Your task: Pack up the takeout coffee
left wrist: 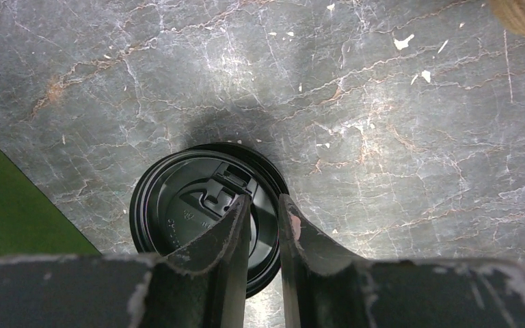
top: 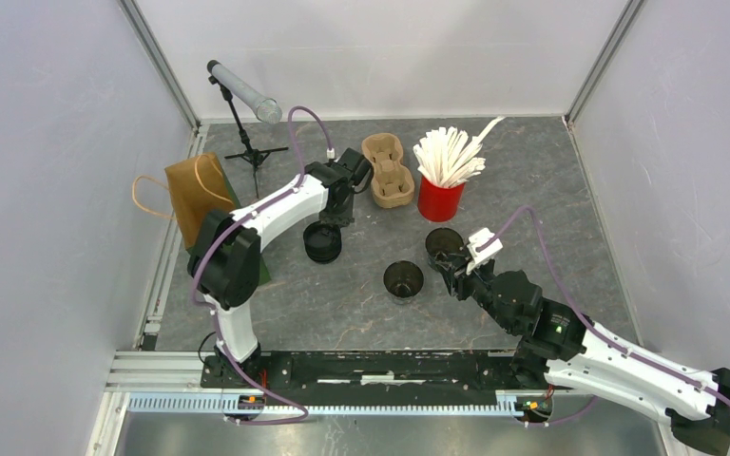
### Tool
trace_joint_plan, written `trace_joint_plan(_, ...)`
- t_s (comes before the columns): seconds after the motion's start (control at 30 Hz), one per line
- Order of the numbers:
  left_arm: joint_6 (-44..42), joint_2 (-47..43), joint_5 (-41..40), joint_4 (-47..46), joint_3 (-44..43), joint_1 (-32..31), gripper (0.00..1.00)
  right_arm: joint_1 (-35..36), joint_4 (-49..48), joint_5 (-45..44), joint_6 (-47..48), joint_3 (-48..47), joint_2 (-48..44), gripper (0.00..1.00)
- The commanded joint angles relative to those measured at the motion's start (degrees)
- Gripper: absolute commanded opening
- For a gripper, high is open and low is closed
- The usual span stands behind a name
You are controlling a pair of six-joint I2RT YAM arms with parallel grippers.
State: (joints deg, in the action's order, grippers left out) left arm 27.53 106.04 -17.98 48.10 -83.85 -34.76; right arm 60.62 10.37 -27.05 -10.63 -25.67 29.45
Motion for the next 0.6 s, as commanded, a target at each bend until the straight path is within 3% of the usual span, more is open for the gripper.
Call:
trace_joint_plan(0.0,-0.3,0.9,-1.4,-0.5,-1.5,0.2,0.29,-0.1,-1.5,-0.3,0.1,-0.4,-0.5,0.41)
trace_joint_plan(0.57,0.0,2.1,-1.2,-1.0,-1.6,0.2,0.29,0.0,-1.2,-0.6,0.5,-0.5,-1.0,0.41)
